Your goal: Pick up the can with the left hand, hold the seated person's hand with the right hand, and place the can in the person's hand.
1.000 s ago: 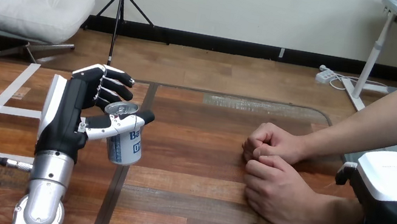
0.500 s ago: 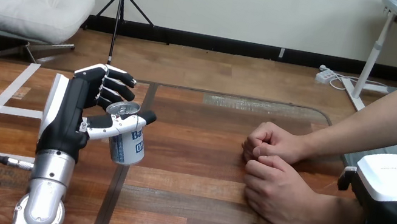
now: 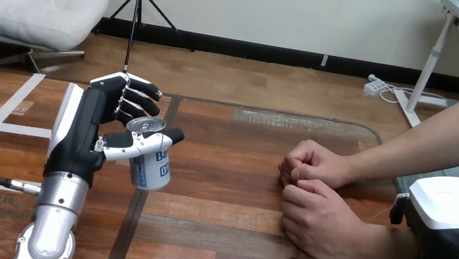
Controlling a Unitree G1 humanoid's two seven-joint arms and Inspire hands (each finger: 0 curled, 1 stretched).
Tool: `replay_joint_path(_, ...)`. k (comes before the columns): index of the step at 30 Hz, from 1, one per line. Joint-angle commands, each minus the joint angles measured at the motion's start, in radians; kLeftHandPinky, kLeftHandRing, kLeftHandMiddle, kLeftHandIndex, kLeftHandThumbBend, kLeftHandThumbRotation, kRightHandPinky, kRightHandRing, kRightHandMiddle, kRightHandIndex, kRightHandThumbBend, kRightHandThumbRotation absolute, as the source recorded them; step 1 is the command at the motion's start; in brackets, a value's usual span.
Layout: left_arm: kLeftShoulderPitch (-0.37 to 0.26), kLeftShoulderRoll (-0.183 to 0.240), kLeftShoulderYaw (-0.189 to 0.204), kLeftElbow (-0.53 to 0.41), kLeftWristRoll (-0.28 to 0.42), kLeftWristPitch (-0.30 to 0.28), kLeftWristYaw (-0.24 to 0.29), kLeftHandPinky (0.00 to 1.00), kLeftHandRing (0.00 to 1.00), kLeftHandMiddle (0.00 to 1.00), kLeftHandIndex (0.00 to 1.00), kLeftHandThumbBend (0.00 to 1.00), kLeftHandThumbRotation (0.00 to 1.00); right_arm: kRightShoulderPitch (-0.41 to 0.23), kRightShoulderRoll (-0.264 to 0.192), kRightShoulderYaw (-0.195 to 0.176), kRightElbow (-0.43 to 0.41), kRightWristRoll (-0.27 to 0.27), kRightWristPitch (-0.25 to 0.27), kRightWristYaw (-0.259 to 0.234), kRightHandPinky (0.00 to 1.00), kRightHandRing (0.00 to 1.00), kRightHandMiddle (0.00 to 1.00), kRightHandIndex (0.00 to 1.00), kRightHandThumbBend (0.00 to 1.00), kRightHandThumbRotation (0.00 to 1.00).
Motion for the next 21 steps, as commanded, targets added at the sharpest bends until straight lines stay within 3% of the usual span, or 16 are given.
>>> replay_joint_path(1,-0.042,0.002,0.000,-0.071,-0.002,-0.007,-0.001,0.36,0.41,0.49,0.52,0.78,0.01,-0.084,-0.024,0.018,0.024,0.001,0.000,-0.036,0.60,0.66,0.70,0.70,0.84,0.00)
replay_joint_path(7,-0.042,0.000,0.000,-0.072,-0.002,-0.006,-0.004,0.35,0.40,0.49,0.52,0.78,0.01,-0.099,-0.023,0.030,0.059,0.018,-0.007,-0.063,0.52,0.60,0.65,0.68,0.83,0.00)
replay_joint_path(14,-0.042,-0.003,0.002,-0.075,-0.006,-0.004,-0.006,0.35,0.40,0.49,0.53,0.78,0.01,-0.114,-0.021,0.042,0.096,0.043,-0.011,-0.096,0.37,0.47,0.54,0.62,0.75,0.00)
replay_joint_path(21,-0.041,-0.004,0.003,-0.075,-0.008,-0.003,-0.007,0.35,0.40,0.49,0.53,0.78,0.02,-0.126,-0.022,0.057,0.124,0.056,-0.011,-0.122,0.29,0.39,0.47,0.55,0.73,0.00)
